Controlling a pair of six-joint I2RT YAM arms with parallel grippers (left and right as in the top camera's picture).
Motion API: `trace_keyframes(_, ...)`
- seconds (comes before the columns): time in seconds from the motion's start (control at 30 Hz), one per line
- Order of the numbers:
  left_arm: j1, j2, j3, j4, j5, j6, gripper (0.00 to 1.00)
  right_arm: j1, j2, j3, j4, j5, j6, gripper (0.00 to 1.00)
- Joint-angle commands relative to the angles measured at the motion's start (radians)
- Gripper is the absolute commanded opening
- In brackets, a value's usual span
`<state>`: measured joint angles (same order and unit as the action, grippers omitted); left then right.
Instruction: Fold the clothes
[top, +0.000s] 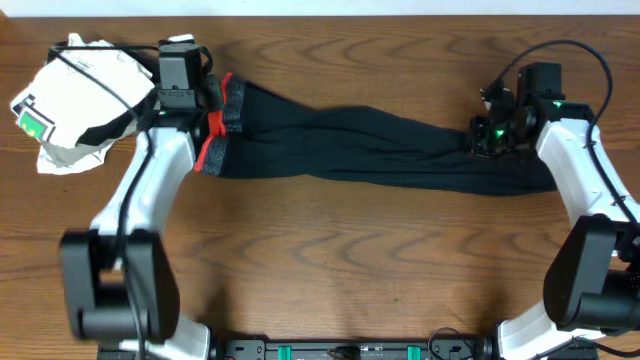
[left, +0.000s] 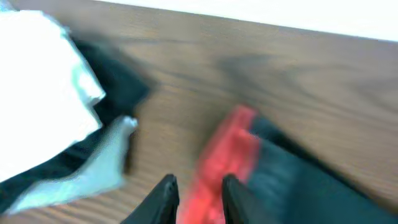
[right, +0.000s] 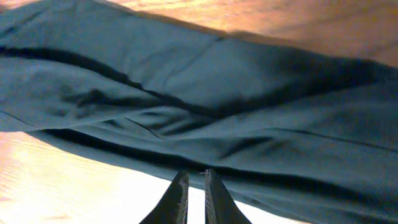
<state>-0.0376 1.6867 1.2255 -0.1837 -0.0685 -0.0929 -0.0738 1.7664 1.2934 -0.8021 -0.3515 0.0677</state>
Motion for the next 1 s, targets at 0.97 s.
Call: trace_keyframes(0.97, -0.012, 0.426, 0.004, 0.135, 0.269, -0.028, 0.06, 0.075, -0.014, 0.004, -0.018, 0.0, -0.018, 0.21)
